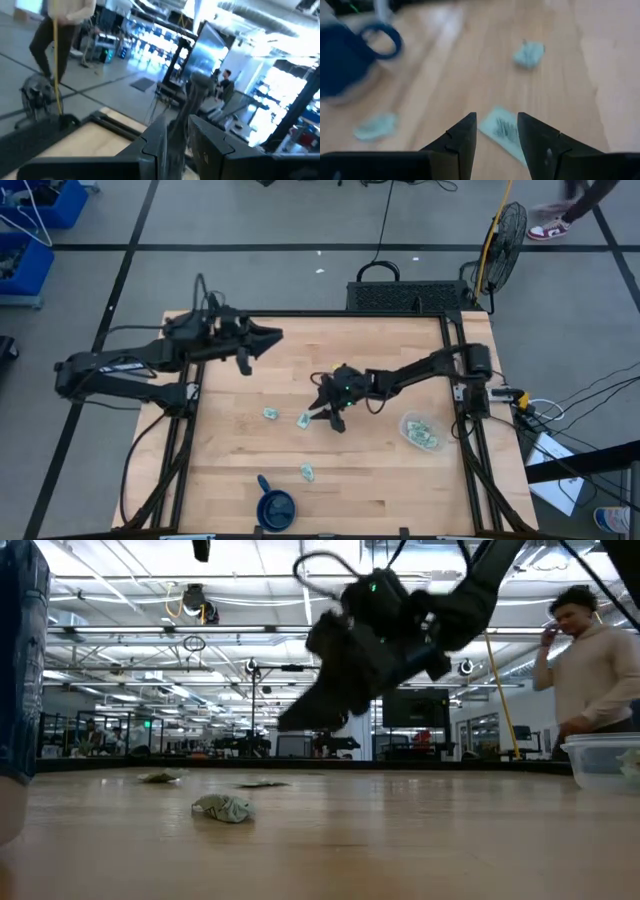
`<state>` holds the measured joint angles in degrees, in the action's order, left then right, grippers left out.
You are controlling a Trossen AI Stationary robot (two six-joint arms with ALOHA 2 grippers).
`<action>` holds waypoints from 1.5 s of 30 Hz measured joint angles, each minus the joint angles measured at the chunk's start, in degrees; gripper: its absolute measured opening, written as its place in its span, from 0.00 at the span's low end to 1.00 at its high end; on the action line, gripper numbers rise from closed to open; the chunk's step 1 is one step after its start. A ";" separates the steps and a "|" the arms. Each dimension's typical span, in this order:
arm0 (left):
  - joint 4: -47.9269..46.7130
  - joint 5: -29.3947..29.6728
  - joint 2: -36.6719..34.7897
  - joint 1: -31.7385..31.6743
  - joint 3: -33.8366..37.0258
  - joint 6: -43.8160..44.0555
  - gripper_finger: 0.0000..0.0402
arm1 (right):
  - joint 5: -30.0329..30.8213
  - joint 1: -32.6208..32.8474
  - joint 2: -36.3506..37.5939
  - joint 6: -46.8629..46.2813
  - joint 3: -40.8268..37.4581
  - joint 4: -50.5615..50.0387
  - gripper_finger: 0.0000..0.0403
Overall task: Pick and place Stevia / Truvia into bins
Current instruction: Put the green stevia packet into the transparent container
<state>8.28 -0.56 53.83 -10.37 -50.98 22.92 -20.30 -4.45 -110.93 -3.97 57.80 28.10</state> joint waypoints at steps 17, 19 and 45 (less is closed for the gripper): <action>-1.04 0.61 -4.03 0.00 0.00 -0.20 0.21 | 7.31 2.69 -14.56 4.68 9.90 -4.15 0.47; -1.40 0.16 -4.03 0.00 0.00 -0.20 0.21 | 9.38 2.86 -14.56 5.36 9.57 -4.60 0.46; -2.92 0.66 -3.83 0.02 0.00 0.36 0.21 | 11.48 2.70 -15.02 -5.72 9.20 3.54 0.42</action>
<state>5.37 0.10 50.00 -10.35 -50.98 23.27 -8.81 -1.75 -125.96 -9.68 67.00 31.63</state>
